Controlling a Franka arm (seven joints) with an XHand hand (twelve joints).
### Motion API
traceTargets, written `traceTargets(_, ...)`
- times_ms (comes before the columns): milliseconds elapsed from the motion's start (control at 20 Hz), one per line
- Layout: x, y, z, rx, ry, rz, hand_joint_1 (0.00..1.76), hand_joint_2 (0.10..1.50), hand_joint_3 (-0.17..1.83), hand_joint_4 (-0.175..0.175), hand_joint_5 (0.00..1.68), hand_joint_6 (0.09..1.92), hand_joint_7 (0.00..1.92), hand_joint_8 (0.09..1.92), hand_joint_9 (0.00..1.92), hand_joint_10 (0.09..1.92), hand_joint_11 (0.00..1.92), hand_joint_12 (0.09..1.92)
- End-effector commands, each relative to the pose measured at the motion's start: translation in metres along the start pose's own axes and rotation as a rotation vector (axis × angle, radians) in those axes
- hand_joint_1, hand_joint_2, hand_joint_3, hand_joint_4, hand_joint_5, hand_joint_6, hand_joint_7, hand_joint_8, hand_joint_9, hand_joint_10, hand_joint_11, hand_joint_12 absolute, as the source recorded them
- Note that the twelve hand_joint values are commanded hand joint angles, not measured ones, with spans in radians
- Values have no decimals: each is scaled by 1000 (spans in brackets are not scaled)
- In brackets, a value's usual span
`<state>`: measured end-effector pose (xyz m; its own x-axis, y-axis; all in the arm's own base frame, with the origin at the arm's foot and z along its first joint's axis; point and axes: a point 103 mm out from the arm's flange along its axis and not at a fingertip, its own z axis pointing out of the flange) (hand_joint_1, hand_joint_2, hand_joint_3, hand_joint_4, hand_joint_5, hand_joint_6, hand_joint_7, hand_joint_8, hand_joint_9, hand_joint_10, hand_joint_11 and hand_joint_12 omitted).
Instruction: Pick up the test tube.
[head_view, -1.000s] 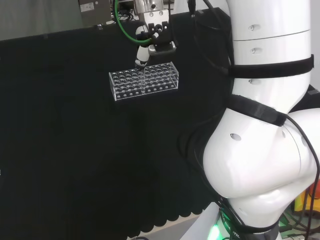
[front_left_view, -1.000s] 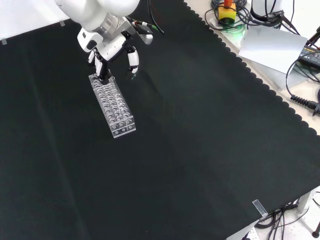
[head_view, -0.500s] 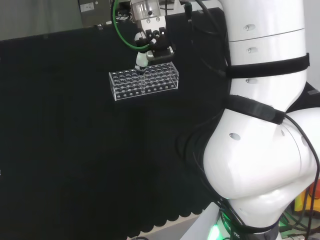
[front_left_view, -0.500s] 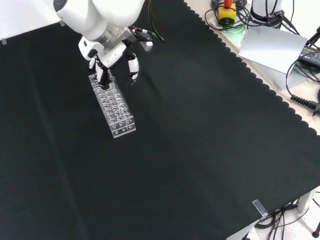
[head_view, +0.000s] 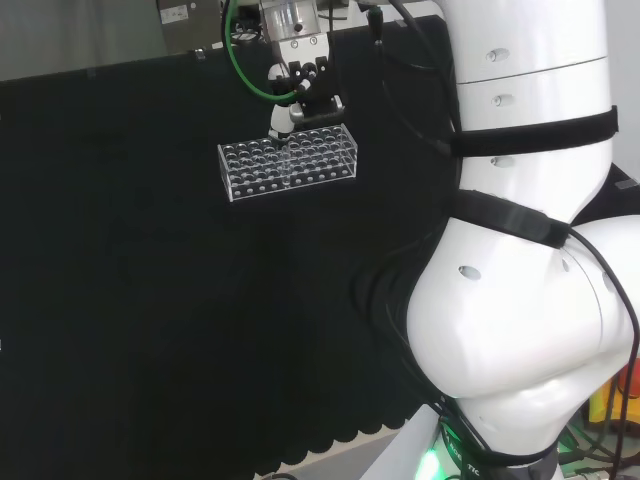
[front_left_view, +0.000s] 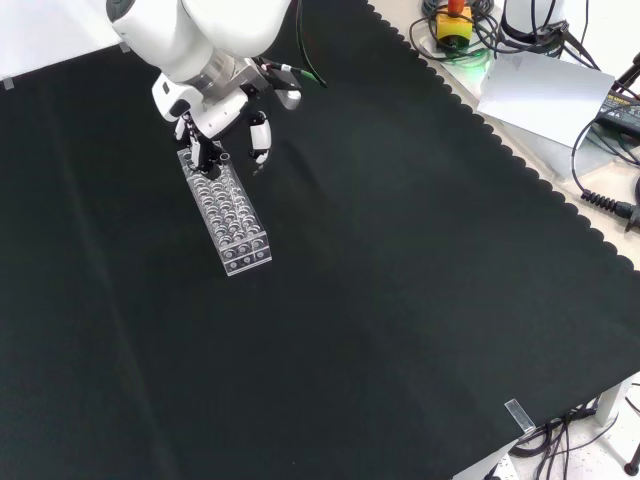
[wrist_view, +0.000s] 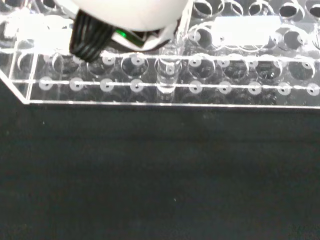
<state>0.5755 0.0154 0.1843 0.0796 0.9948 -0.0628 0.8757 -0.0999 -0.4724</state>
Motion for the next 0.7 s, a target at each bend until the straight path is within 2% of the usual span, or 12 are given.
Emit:
traceTargets(50,7,14,1,-43,55,35,1083,575,707,-82,858,660,1226,644,1068,601,524,1396)
traceTargets(250,9,20,1,-86,72,51,1129,578,720,-101,982,596,1368,544,1183,555,598,1352)
traceTargets(300,9,22,1,-100,81,60,1144,666,604,-92,1063,630,1409,520,1223,543,625,1342)
traceTargets(400,7,23,1,-125,113,87,1249,788,394,-145,1195,583,1354,522,1306,518,692,1298)
traceTargets(550,5,24,-1,-169,149,114,1307,726,481,-172,1310,481,1378,472,1421,504,816,1231)
traceTargets(700,3,24,-4,-209,175,124,1408,665,562,-175,1322,488,1429,529,1340,437,953,1155)
